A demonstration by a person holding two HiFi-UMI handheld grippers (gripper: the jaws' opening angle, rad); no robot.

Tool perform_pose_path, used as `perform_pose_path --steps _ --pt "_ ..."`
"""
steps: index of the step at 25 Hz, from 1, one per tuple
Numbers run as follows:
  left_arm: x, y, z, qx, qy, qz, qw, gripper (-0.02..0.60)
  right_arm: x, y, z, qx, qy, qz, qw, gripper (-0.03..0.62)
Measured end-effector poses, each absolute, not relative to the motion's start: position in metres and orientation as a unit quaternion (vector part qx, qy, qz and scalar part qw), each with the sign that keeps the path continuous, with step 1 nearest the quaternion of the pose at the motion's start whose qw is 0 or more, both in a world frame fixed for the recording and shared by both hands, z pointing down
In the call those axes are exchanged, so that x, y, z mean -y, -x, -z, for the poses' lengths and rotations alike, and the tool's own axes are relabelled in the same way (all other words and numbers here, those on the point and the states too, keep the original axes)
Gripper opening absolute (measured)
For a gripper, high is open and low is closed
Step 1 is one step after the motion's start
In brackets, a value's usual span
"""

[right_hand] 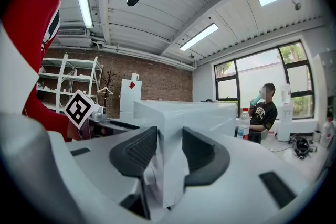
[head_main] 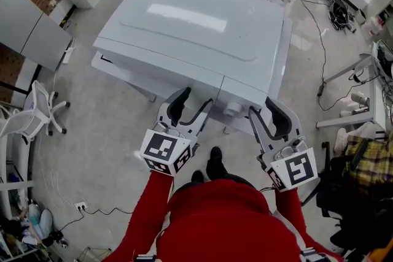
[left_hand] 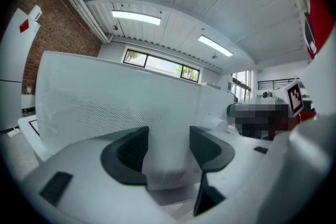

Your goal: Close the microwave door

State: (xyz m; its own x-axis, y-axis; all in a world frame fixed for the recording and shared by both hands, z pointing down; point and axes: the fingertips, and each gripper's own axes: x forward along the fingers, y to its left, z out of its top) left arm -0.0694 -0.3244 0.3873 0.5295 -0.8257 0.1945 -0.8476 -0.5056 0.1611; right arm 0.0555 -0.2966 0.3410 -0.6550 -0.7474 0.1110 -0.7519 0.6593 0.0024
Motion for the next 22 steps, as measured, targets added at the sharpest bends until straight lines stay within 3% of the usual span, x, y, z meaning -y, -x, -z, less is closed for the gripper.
perform_pose_path --steps 6,8,10,22 --pt "0.306 0.073 -0.370 0.488 -0.866 -0.037 0.098 0.235 0.278 -0.072 -0.326 0.912 -0.408 -0.027 0.026 0.146" --pt "0.292 0.076 -0.357 0.486 -0.871 -0.042 0.062 0.157 0.263 -0.071 -0.317 0.922 -0.386 -0.028 0.009 0.144" --pt "0.278 0.078 -0.346 0.482 -0.875 -0.035 0.038 0.012 0.250 -0.065 -0.312 0.932 -0.361 -0.033 -0.008 0.143" --pt "0.234 0.085 -0.348 0.480 -0.876 -0.025 0.048 0.009 0.226 -0.023 -0.322 0.950 -0.308 -0.036 -0.030 0.035"
